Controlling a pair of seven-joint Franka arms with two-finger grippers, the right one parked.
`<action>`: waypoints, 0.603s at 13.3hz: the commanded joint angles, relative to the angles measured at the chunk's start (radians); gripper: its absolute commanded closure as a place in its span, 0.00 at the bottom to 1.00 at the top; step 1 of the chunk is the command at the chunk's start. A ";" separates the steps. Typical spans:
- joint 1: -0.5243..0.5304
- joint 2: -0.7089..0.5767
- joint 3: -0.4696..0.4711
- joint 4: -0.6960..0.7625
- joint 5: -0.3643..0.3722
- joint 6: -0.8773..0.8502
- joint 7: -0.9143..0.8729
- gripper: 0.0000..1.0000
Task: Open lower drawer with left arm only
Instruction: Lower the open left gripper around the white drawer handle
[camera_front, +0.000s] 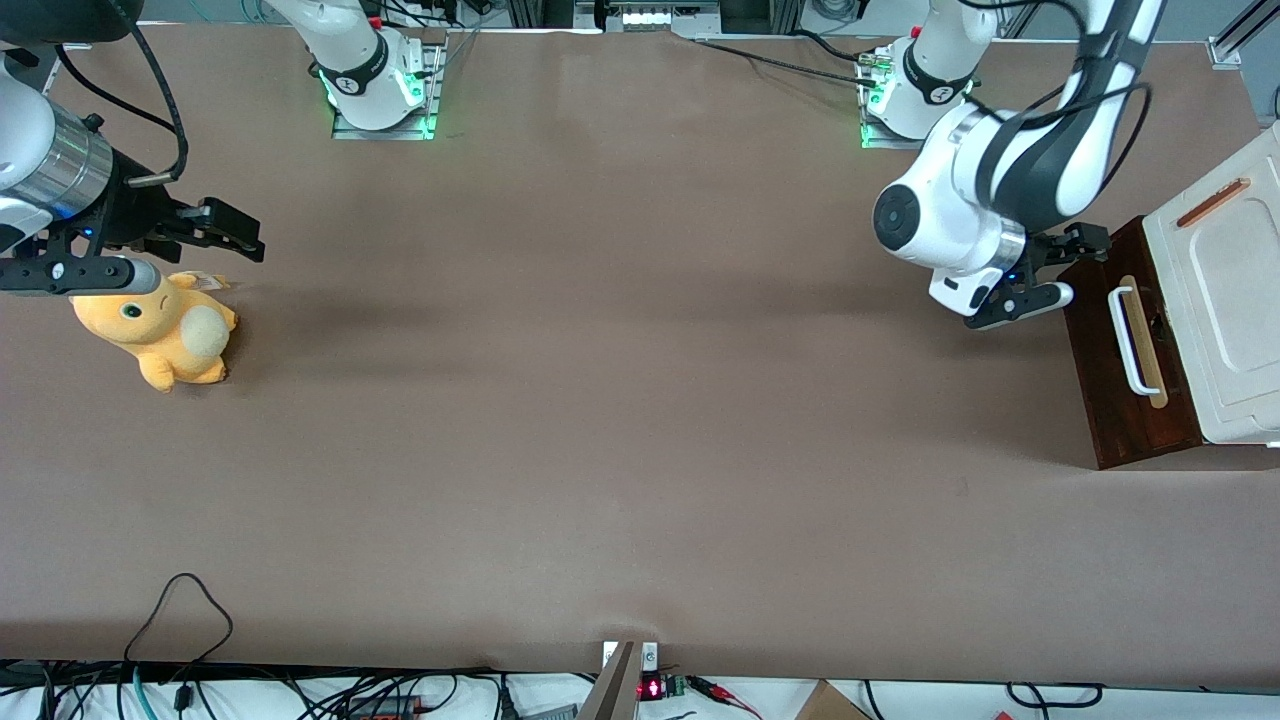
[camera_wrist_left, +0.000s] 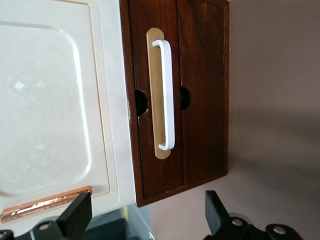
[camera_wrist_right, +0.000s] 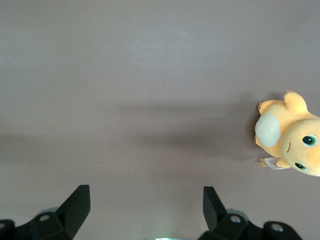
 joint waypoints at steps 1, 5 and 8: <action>0.001 0.061 -0.006 -0.028 0.149 -0.006 -0.022 0.00; 0.000 0.137 0.042 -0.048 0.306 -0.020 -0.035 0.00; -0.005 0.203 0.104 -0.048 0.381 -0.014 -0.078 0.00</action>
